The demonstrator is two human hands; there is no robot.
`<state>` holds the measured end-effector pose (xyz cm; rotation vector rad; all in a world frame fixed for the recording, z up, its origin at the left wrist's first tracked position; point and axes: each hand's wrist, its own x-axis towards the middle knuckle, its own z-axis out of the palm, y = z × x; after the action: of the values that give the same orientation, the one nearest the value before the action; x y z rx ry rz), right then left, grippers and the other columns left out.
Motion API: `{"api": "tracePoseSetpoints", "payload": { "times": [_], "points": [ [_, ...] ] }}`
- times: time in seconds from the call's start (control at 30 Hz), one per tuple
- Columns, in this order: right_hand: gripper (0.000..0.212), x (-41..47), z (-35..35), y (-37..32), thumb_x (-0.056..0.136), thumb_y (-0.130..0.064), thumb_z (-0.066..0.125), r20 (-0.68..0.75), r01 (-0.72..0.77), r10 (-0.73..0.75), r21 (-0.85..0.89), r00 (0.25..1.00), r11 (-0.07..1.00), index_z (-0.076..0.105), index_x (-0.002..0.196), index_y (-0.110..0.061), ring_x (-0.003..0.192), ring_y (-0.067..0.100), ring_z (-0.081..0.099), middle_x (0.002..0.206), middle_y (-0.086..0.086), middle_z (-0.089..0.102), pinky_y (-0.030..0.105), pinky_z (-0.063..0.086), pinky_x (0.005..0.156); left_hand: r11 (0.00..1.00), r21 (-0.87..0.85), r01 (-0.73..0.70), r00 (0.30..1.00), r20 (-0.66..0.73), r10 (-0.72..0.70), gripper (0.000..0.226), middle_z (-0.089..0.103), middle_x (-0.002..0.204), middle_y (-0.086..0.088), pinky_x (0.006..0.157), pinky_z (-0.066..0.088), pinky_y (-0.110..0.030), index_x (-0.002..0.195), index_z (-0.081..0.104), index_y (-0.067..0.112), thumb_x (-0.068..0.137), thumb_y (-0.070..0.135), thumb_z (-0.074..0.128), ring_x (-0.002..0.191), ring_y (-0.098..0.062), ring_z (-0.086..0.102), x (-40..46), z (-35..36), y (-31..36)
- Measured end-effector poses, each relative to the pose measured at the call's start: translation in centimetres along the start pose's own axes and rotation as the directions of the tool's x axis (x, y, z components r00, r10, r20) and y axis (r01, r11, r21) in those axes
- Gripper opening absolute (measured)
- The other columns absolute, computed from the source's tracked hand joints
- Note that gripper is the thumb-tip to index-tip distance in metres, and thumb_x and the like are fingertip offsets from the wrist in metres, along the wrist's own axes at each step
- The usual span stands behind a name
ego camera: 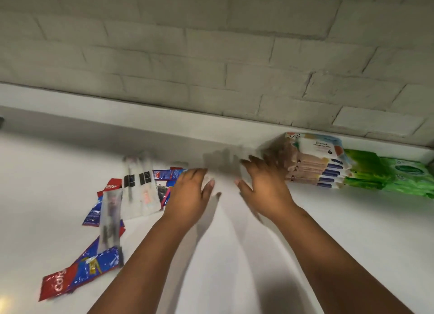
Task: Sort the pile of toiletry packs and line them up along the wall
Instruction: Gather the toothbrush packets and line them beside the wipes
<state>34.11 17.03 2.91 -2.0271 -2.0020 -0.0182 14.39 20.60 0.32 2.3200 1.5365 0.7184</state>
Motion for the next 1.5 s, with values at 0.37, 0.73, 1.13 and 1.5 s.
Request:
{"api": "tracePoseSetpoints", "payload": {
  "times": [0.37,0.73,1.13,1.5],
  "points": [
    [0.016,0.2,6.3,-14.9,0.086,-0.033,0.057,0.094,-0.014,-0.024,0.387,0.995,0.922,0.071,0.091,-0.026,0.099,0.018,0.051,0.102,-0.005,0.067,0.027,0.042,0.079,0.96,0.134,0.247,0.965,-0.119,-0.232,0.03,0.065,0.114,-0.008,0.086,0.043,-0.037,0.116,0.062,0.016,0.093,0.033,0.052,0.106,-0.029,0.052,-5.0,-7.0,-10.4],
    [0.031,2.8,10.0,-20.3,0.085,-0.049,0.062,0.141,-0.236,0.203,0.282,0.969,0.93,0.069,0.094,-0.02,0.096,0.022,0.056,0.1,0.003,0.06,0.031,0.049,0.078,0.975,0.132,0.177,0.982,-0.086,-0.166,0.033,0.058,0.126,0.003,0.09,0.038,-0.035,0.122,0.058,0.023,0.093,0.037,0.05,0.118,-0.02,0.044,-6.6,-8.0,-13.5],
    [0.011,0.5,8.4,-19.2,0.091,-0.024,0.058,0.14,-0.266,0.231,0.644,0.963,0.717,0.056,0.081,-0.019,0.068,0.012,0.057,0.071,-0.007,0.06,0.028,0.043,0.061,0.986,-0.018,0.167,0.983,-0.075,-0.168,0.035,0.058,0.126,-0.002,0.096,0.034,-0.032,0.126,0.055,0.019,0.095,0.034,0.048,0.118,-0.022,0.044,-5.7,-7.0,-12.8],
    [0.014,-7.7,6.8,-11.8,0.089,-0.019,0.063,0.108,-0.321,0.355,0.711,0.929,0.625,0.058,0.076,-0.02,0.063,0.006,0.056,0.069,-0.005,0.063,0.021,0.043,0.059,0.997,-0.049,-0.067,0.997,0.046,0.069,0.043,0.046,0.143,0.002,0.106,0.029,-0.027,0.136,0.047,0.02,0.096,0.036,0.046,0.13,-0.017,0.04,-6.0,-2.0,-6.6]
  ]
}}
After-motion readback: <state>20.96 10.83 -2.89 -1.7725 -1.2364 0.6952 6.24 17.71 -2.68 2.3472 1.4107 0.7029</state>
